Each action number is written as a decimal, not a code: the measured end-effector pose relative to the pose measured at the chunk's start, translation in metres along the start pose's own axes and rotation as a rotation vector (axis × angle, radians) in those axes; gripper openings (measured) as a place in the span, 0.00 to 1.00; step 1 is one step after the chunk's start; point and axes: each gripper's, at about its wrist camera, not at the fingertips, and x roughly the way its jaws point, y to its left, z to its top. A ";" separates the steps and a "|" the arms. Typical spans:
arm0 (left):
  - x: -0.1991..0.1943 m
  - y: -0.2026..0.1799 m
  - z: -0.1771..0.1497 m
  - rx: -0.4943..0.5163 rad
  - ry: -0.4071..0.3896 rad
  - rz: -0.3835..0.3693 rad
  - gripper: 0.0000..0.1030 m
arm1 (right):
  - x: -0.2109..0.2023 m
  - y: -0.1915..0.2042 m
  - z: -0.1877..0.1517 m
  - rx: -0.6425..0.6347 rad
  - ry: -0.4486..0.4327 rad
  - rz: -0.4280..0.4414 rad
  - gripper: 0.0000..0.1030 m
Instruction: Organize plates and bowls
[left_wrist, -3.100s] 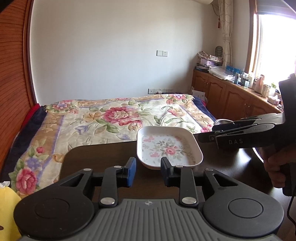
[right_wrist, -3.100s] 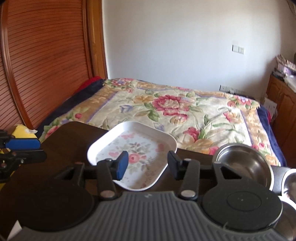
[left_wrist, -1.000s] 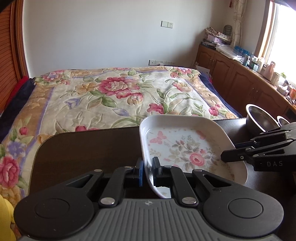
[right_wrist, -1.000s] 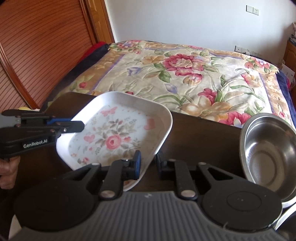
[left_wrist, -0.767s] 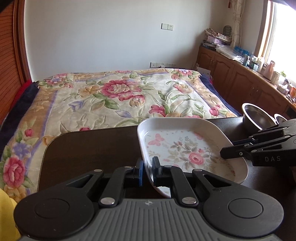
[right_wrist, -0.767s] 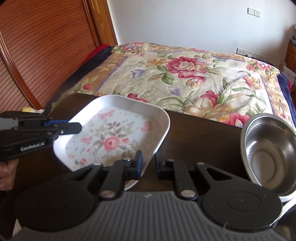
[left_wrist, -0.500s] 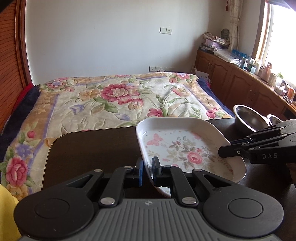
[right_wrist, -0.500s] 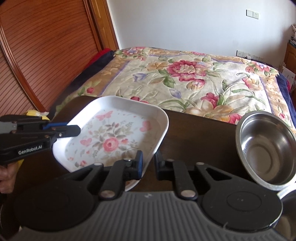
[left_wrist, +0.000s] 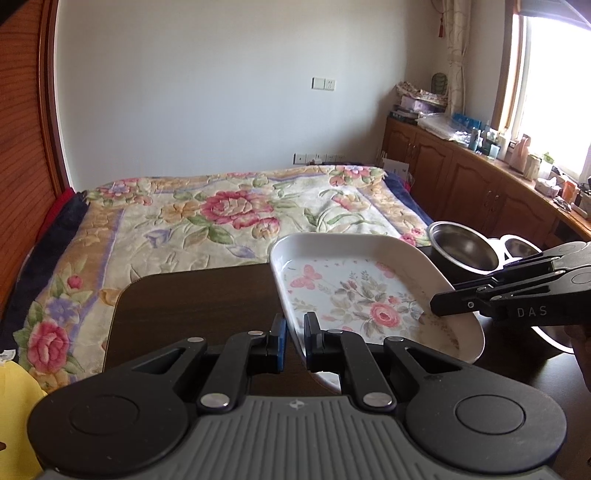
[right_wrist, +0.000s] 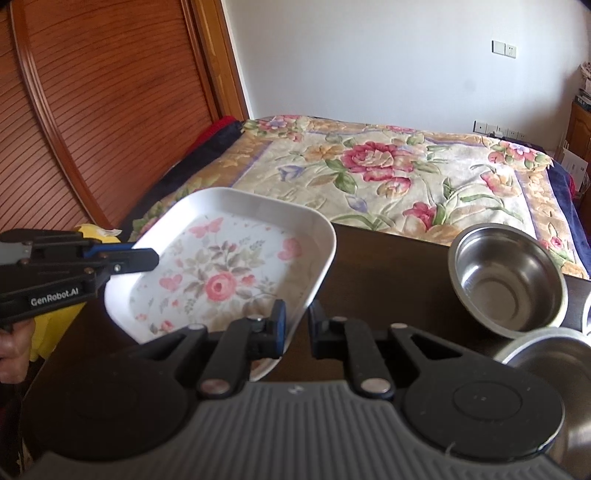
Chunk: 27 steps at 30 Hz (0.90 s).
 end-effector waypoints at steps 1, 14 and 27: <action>-0.005 -0.002 -0.001 0.002 -0.006 -0.001 0.10 | -0.004 0.000 -0.001 0.000 -0.005 0.001 0.14; -0.047 -0.033 -0.027 0.008 -0.056 -0.059 0.10 | -0.046 -0.001 -0.032 0.005 -0.032 -0.010 0.14; -0.073 -0.040 -0.060 -0.011 -0.061 -0.069 0.11 | -0.067 0.002 -0.048 -0.017 -0.047 0.009 0.14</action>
